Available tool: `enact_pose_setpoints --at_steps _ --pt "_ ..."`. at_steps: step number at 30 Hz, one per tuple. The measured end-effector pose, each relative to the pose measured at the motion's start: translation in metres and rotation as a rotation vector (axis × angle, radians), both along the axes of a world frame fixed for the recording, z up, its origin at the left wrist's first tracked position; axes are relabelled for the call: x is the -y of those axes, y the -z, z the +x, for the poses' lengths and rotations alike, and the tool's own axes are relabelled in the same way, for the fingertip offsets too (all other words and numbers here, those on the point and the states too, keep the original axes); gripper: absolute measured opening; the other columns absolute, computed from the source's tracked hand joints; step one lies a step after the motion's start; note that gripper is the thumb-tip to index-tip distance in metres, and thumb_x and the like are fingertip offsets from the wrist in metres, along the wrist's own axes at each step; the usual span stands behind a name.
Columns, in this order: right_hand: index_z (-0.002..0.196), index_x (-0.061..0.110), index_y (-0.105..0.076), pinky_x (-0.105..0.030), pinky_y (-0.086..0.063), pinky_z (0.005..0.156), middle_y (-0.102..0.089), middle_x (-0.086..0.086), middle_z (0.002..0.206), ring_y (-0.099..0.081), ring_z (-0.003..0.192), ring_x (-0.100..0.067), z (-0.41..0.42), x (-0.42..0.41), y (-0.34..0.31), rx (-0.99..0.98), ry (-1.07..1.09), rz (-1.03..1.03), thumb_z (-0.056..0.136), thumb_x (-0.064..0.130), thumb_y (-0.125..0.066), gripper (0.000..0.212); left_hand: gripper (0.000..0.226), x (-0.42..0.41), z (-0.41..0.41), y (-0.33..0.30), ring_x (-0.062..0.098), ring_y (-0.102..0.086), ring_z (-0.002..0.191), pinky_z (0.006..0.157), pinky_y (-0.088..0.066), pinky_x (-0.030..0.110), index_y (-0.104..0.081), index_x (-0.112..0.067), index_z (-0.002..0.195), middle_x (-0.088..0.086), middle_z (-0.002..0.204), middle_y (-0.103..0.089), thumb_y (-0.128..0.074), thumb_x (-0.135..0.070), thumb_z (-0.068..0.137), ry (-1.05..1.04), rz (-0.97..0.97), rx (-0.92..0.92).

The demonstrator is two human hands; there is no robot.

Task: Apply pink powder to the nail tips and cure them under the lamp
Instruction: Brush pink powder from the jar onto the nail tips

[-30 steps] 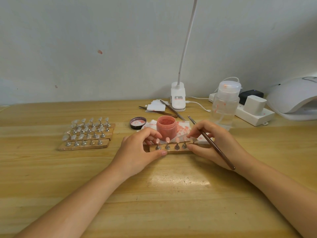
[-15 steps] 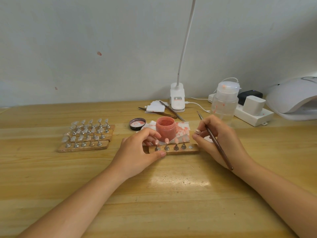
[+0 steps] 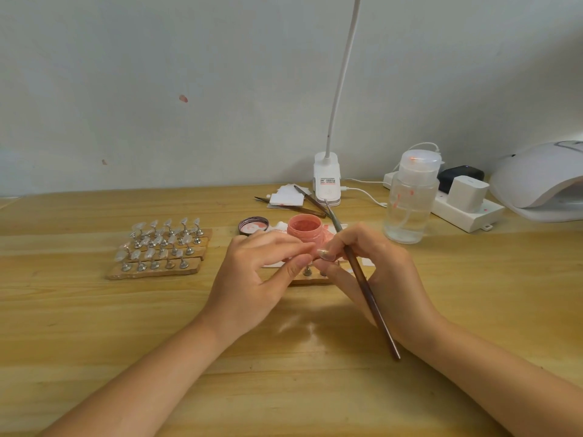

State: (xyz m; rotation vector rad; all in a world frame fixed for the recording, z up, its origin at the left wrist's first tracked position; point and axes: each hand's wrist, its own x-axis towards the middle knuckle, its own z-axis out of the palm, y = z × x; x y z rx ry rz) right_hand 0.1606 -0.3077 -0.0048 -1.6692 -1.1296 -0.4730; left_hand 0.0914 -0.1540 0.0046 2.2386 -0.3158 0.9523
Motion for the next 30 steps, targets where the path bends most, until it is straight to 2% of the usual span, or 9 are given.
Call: enact_pose_setpoints --at_steps 2,7,10,15,19,24,27,30 --pt "0.087 0.027 -0.053 -0.011 -0.047 0.075 -0.057 0.026 0.082 -0.059 0.083 0.006 0.000 -0.001 0.000 0.023 -0.003 -0.023 0.077 0.016 -0.073 0.025 0.018 0.003 -0.001 0.000 -0.015 -0.055 0.091 0.083 -0.033 0.004 -0.064 -0.029 0.096 -0.028 0.089 -0.061 -0.061 -0.023 0.079 0.018 -0.046 -0.023" --pt "0.089 0.028 -0.052 -0.015 -0.050 0.076 -0.059 0.023 0.085 -0.060 0.086 0.003 -0.002 0.000 -0.003 0.026 -0.022 -0.024 0.078 0.026 -0.066 0.018 0.019 0.004 -0.004 -0.001 -0.010 -0.060 0.090 0.077 -0.041 0.003 -0.066 -0.032 0.093 -0.036 0.085 -0.063 -0.061 -0.026 0.076 0.088 -0.262 -0.110" --pt "0.090 0.025 -0.053 -0.020 -0.052 0.073 -0.061 0.016 0.084 -0.062 0.083 0.000 -0.003 0.000 -0.004 0.040 -0.022 -0.006 0.078 0.028 -0.066 0.018 0.018 0.005 -0.004 -0.002 -0.005 -0.064 0.082 0.073 -0.045 0.007 -0.068 -0.030 0.089 -0.028 0.086 -0.067 -0.062 -0.025 0.073 0.118 -0.315 -0.158" --pt "0.092 0.026 -0.050 -0.021 -0.052 0.071 -0.062 0.010 0.085 -0.061 0.079 -0.003 -0.002 0.001 -0.008 0.052 -0.026 0.008 0.075 0.026 -0.071 0.027 0.023 0.002 -0.005 -0.005 0.004 -0.065 0.089 0.076 -0.051 0.018 -0.071 -0.020 0.091 -0.012 0.091 -0.072 -0.065 -0.024 0.070 0.196 -0.466 -0.256" --pt "0.094 0.022 -0.050 -0.028 -0.052 0.067 -0.064 0.002 0.084 -0.060 0.074 -0.006 0.000 0.003 -0.009 0.039 -0.007 0.011 0.072 0.028 -0.071 0.031 0.021 0.004 -0.006 -0.008 0.001 -0.063 0.068 0.062 -0.048 0.013 -0.071 -0.017 0.091 -0.008 0.077 -0.071 -0.061 -0.017 0.072 0.305 -0.556 -0.343" --pt "0.094 0.022 -0.051 -0.030 -0.049 0.068 -0.063 0.007 0.084 -0.060 0.076 -0.008 -0.001 0.004 -0.013 0.022 0.034 -0.015 0.069 0.041 -0.067 0.035 0.024 -0.002 -0.006 -0.010 0.011 -0.068 0.081 0.063 -0.053 0.019 -0.072 -0.015 0.094 -0.002 0.093 -0.072 -0.062 -0.017 0.072 0.382 -0.644 -0.472" --pt "0.093 0.024 -0.052 -0.031 -0.051 0.066 -0.061 0.015 0.086 -0.060 0.075 -0.007 -0.001 0.004 -0.016 -0.010 0.022 -0.031 0.071 0.048 -0.064 0.034 0.021 -0.004 -0.006 -0.011 0.012 -0.068 0.079 0.062 -0.052 0.018 -0.074 -0.016 0.088 0.000 0.085 -0.072 -0.064 -0.020 0.069 0.409 -0.714 -0.479" --pt "0.092 0.033 -0.054 -0.028 -0.051 0.060 -0.061 0.018 0.084 -0.060 0.072 -0.006 0.001 0.006 -0.017 -0.092 -0.004 -0.012 0.078 0.049 -0.063 0.023 0.021 -0.007 -0.004 -0.012 0.011 -0.068 0.078 0.061 -0.051 0.017 -0.075 -0.018 0.082 0.002 0.080 -0.072 -0.066 -0.024 0.063 0.378 -0.835 -0.425"
